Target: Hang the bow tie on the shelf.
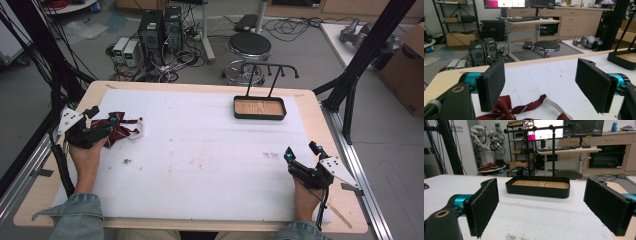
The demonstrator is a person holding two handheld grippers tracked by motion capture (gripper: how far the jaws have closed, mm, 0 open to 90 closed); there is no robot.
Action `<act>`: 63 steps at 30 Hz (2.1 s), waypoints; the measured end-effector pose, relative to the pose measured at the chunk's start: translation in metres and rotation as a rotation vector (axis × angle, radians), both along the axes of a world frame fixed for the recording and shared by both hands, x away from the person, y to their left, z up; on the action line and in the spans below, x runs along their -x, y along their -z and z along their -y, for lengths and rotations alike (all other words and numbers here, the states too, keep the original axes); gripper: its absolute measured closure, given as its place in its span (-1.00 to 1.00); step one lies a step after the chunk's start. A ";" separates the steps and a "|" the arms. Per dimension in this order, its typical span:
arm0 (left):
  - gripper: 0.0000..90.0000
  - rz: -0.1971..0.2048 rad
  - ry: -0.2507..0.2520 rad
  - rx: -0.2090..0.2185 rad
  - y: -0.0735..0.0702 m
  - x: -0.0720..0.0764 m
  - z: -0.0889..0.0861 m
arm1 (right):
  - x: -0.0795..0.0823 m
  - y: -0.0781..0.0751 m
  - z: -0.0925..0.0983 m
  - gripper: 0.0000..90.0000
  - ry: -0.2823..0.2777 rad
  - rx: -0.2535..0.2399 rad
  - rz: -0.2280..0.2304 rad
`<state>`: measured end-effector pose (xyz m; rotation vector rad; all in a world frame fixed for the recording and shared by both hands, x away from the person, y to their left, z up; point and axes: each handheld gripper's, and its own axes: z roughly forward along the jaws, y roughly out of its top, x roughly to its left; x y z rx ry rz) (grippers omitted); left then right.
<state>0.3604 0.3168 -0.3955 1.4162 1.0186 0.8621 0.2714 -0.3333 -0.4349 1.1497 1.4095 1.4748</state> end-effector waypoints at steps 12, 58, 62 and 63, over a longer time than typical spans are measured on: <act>-0.47 -0.028 -0.009 0.036 0.002 -0.002 -0.004 | 0.000 0.000 -0.001 -0.74 0.001 0.009 0.006; -0.15 -0.416 -0.176 -0.115 0.050 -0.065 -0.006 | 0.000 0.000 -0.010 -0.74 -0.009 0.075 0.008; -0.11 -0.481 -0.176 -0.131 0.051 -0.070 -0.004 | 0.000 0.000 -0.010 -0.74 -0.009 0.074 0.005; -0.11 -0.498 -0.173 -0.132 0.052 -0.072 -0.004 | 0.001 0.000 -0.010 -0.74 -0.008 0.071 0.003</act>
